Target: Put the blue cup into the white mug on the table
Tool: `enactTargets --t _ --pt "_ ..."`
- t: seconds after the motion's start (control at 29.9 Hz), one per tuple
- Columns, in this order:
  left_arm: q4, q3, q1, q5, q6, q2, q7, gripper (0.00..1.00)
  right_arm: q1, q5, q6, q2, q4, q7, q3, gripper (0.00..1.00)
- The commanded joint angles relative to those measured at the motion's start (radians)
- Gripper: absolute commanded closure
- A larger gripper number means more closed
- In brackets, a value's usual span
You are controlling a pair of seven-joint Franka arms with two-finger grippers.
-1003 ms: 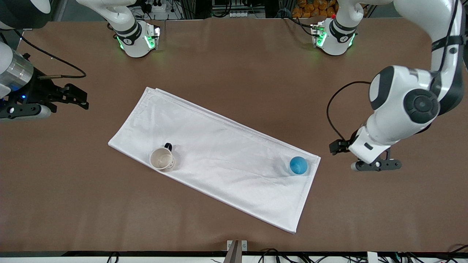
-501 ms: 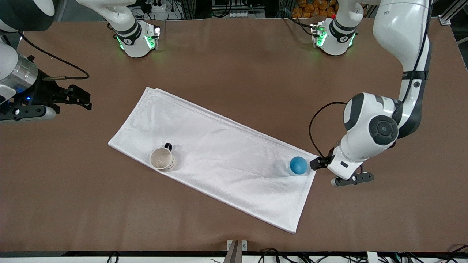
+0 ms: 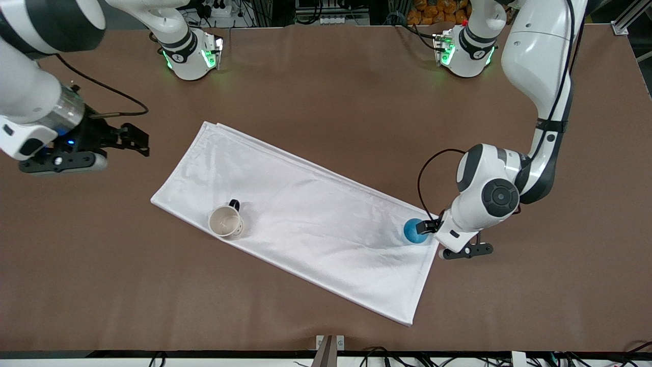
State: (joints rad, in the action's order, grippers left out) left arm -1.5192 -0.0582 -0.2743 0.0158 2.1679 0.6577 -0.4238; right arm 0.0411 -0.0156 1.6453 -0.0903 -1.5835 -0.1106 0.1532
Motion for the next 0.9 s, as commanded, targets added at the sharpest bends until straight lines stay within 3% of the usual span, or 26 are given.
enactTargets --t 0.0,0.1,0.13,0.17,0.23,0.67,0.87 --pt "0.027 0.005 -0.013 0.019 0.020 0.040 -0.013 0.00 0.014 -0.006 0.099 0.004 -0.101 -0.096 0.046 0.00" --pt "0.028 0.005 -0.019 0.019 0.041 0.059 -0.013 0.00 0.014 -0.004 0.142 -0.005 -0.138 -0.133 0.072 0.00" --pt "0.027 0.005 -0.019 0.023 0.050 0.063 -0.019 0.18 0.014 -0.004 0.154 -0.011 -0.147 -0.145 0.080 0.00" --pt "0.028 0.005 -0.017 0.026 0.052 0.062 -0.036 0.55 0.014 -0.004 0.165 -0.016 -0.157 -0.162 0.088 0.00" --pt "0.027 0.005 -0.016 0.055 0.053 0.060 -0.102 1.00 0.016 -0.004 0.192 -0.026 -0.179 -0.188 0.106 0.00" --pt "0.027 0.009 -0.013 0.062 0.076 0.062 -0.150 1.00 0.019 0.006 0.479 -0.074 -0.409 -0.285 0.170 0.00" --pt "0.027 0.009 -0.002 0.062 0.076 0.025 -0.150 1.00 0.029 0.064 0.556 -0.141 -0.429 -0.369 0.186 0.00"
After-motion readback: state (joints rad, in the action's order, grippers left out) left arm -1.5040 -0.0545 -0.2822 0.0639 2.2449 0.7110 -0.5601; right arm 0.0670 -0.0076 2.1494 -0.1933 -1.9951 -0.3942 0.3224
